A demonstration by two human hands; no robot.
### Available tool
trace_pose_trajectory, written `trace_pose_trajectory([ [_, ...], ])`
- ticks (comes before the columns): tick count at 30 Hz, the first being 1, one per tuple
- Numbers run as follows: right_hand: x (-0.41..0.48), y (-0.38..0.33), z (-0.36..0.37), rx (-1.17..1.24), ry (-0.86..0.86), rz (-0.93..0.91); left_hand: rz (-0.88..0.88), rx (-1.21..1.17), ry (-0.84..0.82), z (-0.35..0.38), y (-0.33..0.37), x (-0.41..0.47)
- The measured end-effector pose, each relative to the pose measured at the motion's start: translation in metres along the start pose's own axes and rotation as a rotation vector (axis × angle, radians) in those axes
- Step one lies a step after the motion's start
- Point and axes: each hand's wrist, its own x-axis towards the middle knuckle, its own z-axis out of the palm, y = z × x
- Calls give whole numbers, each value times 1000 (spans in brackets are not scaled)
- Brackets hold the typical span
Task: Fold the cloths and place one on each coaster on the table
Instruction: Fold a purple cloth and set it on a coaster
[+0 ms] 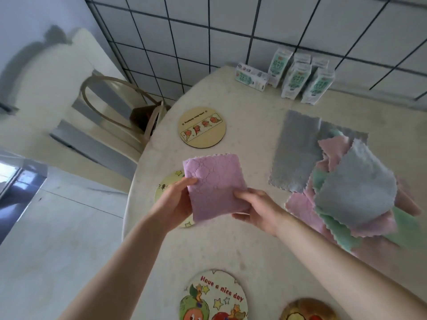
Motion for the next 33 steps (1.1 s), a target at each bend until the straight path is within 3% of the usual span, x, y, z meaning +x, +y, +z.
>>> trace_pose_trajectory([
  [6,62,-89,22,-186,154,-180,157,77,228,-12,78,70],
  [12,131,-146,34,-336,241,-286,302,351,396,-27,128,139],
  [19,170,-146,28,-485,324,-210,231,661,635,-53,130,180],
  [29,174,-136,15,-579,473,-232,274,666,676,-55,113,182],
  [33,166,-135,13,-650,487,-248,267,810,732,-54,111,175],
])
